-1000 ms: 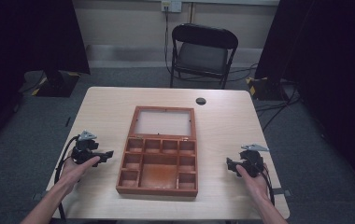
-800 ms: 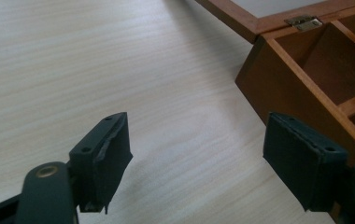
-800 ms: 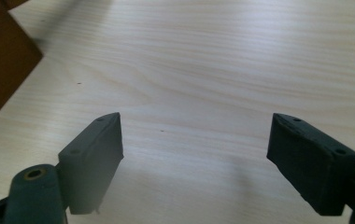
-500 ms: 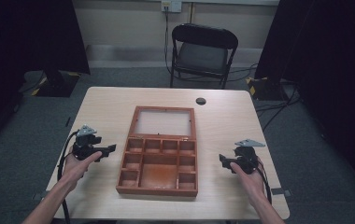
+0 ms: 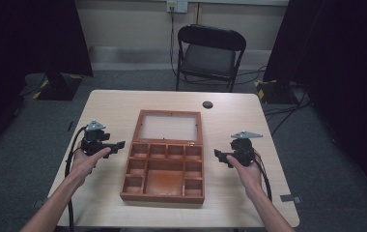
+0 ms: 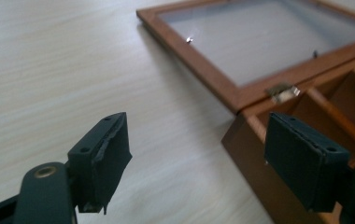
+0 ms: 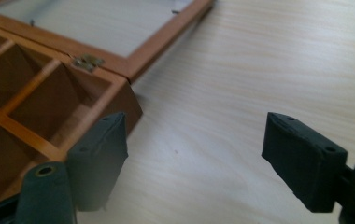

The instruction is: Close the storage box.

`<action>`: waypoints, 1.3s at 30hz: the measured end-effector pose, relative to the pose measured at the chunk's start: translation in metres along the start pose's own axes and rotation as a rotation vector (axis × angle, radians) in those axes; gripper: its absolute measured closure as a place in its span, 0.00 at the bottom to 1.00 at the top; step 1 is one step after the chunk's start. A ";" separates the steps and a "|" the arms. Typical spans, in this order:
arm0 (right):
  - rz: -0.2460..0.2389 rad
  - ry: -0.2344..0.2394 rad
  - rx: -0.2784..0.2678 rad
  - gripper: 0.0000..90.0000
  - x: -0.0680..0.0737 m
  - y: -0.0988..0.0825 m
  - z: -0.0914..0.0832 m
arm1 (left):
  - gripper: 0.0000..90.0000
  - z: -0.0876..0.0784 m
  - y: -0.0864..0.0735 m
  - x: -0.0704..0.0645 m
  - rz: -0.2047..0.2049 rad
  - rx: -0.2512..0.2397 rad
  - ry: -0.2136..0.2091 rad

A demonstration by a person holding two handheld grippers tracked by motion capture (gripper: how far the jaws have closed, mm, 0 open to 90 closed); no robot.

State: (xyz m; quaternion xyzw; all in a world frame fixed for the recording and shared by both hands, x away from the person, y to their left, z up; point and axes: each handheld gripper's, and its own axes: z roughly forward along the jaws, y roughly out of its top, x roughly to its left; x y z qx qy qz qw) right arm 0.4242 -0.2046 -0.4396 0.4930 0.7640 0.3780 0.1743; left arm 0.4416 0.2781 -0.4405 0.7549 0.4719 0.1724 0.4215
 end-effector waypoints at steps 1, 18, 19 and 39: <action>0.008 0.014 0.008 0.23 0.000 0.003 0.001 | 0.25 0.002 0.002 -0.001 -0.008 -0.003 -0.011; 0.004 0.082 -0.089 0.16 0.009 0.066 0.046 | 0.23 0.037 0.051 -0.007 -0.004 0.020 -0.032; 0.004 0.082 -0.089 0.16 0.009 0.066 0.046 | 0.23 0.037 0.051 -0.007 -0.004 0.020 -0.032; 0.136 0.145 0.006 0.16 0.008 0.058 0.108 | 0.21 0.083 0.035 -0.008 -0.052 0.133 -0.054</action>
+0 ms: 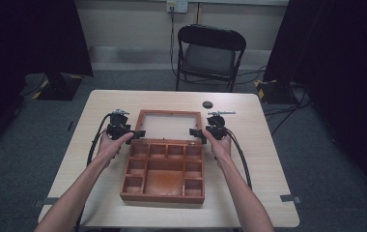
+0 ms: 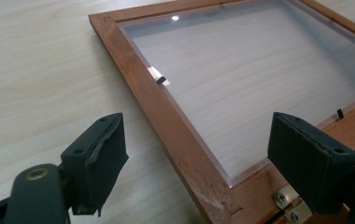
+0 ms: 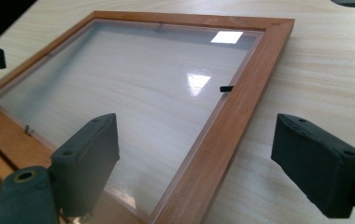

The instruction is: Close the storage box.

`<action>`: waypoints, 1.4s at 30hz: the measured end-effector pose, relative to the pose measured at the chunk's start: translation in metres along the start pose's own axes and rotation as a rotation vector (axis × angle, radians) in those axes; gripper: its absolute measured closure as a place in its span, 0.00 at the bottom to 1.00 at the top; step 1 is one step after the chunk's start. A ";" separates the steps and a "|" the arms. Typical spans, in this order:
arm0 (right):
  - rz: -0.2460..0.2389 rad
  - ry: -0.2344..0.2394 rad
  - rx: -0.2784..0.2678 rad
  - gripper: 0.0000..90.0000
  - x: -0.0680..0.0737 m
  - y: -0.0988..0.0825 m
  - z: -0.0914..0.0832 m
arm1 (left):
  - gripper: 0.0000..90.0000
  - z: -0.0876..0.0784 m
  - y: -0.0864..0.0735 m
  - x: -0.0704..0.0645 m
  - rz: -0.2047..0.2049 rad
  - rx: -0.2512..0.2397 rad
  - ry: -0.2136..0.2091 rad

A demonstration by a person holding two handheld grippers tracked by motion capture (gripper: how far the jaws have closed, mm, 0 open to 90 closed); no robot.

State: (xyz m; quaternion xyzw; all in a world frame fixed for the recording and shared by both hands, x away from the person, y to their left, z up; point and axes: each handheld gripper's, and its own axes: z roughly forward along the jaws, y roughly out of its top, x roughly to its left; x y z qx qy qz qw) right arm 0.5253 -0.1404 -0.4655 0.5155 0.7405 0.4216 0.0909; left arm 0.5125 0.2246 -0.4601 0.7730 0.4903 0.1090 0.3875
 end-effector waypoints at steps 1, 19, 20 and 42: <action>-0.012 -0.015 0.004 0.16 0.001 0.000 0.001 | 0.21 0.001 -0.001 0.000 -0.007 0.000 -0.001; 0.093 0.047 0.076 0.08 0.008 -0.005 0.026 | 0.15 0.017 0.000 -0.005 -0.089 0.044 -0.067; 0.101 0.061 0.079 0.06 0.008 -0.006 0.028 | 0.14 0.017 0.000 -0.005 -0.089 0.044 -0.067; 0.085 0.058 0.053 0.13 0.007 -0.004 0.024 | 0.11 0.024 -0.001 -0.002 -0.133 0.042 -0.128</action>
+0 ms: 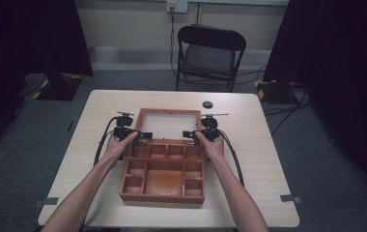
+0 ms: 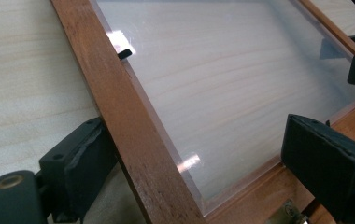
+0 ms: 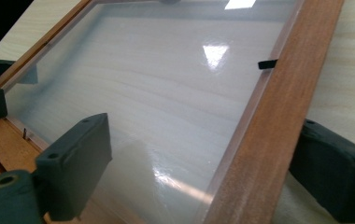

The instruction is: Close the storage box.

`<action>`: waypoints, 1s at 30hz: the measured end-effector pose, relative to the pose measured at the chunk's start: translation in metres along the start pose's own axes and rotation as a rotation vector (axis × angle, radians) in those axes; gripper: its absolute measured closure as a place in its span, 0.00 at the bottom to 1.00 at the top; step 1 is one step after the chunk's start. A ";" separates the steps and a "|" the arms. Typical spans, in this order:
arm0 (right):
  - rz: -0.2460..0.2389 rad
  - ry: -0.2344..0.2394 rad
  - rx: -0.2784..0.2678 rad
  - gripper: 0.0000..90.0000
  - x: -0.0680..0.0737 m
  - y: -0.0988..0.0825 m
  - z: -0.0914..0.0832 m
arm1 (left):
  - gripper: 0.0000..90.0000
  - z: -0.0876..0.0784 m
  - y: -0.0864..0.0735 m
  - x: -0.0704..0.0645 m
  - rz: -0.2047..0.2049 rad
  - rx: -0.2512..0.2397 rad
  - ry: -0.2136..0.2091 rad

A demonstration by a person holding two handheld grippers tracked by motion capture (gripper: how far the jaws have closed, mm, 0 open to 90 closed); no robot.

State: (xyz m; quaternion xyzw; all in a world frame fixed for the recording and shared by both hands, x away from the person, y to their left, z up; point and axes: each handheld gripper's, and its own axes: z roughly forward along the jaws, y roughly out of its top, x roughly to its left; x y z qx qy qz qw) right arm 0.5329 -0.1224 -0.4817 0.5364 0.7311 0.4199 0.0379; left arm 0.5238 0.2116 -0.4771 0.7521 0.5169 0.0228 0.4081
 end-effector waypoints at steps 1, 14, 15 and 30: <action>0.001 -0.003 -0.009 0.16 -0.001 0.001 -0.002 | 0.11 0.000 0.000 -0.001 0.004 -0.006 0.002; -0.029 -0.050 -0.067 0.22 0.010 0.013 -0.018 | 0.19 -0.008 0.004 -0.010 0.059 -0.017 0.008; -0.027 -0.055 -0.072 0.22 0.011 0.014 -0.020 | 0.19 -0.009 0.005 -0.012 0.074 -0.020 0.019; -0.076 -0.053 -0.158 0.23 0.018 0.014 -0.045 | 0.33 -0.021 0.009 -0.022 0.108 -0.079 0.022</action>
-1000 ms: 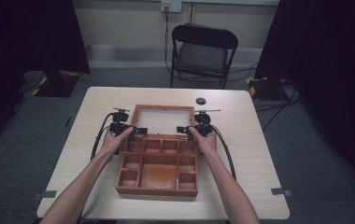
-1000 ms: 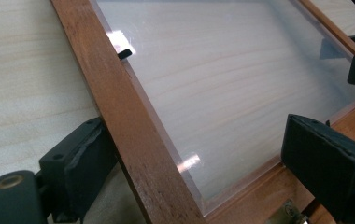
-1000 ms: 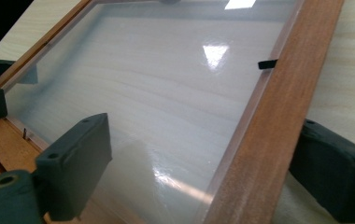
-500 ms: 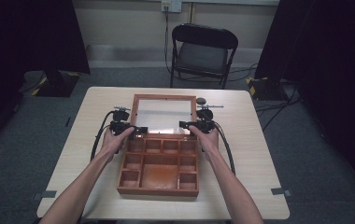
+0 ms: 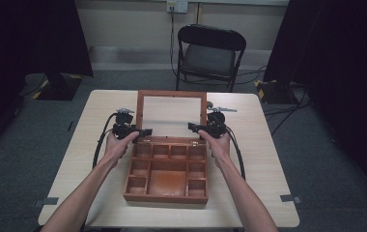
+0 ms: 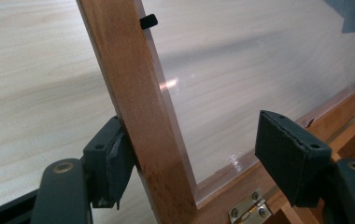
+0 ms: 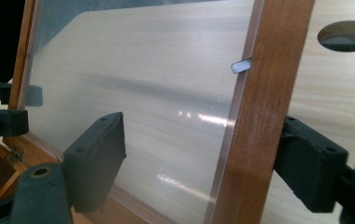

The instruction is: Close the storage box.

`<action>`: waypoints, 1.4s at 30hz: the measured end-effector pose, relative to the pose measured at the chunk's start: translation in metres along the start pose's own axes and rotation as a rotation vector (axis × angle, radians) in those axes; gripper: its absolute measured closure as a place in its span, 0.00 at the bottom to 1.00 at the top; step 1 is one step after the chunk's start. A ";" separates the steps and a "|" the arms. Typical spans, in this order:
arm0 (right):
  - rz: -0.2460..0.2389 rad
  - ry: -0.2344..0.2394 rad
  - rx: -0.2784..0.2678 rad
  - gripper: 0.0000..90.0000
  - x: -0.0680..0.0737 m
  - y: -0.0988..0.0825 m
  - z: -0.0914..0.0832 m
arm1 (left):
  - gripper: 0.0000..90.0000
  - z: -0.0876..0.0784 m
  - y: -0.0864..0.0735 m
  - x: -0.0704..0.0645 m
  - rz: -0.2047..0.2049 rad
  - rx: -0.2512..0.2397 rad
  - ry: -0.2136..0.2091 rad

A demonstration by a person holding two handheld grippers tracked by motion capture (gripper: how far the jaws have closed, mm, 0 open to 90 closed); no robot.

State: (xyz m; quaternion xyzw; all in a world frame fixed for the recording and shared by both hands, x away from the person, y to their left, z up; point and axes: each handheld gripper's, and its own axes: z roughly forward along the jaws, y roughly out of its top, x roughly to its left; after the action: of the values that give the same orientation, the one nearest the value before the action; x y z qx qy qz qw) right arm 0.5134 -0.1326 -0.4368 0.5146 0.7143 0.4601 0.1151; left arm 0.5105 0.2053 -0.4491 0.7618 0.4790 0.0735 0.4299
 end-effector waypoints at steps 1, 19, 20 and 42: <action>0.001 -0.002 -0.001 0.23 0.000 0.000 -0.001 | 0.33 0.000 0.000 -0.002 0.012 -0.002 0.010; -0.021 0.003 -0.047 0.39 0.001 0.000 -0.015 | 0.44 -0.017 0.000 -0.003 0.033 -0.027 0.000; -0.021 0.003 -0.047 0.39 0.001 0.000 -0.015 | 0.44 -0.017 0.000 -0.003 0.033 -0.027 0.000; -0.048 0.033 -0.034 0.48 0.006 0.005 -0.033 | 0.54 -0.035 0.000 -0.004 0.012 -0.101 -0.032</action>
State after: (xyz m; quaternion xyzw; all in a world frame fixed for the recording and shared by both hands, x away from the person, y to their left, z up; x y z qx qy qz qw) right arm 0.4930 -0.1454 -0.4126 0.4874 0.7204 0.4779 0.1230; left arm 0.4901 0.2228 -0.4259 0.7431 0.4630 0.0880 0.4750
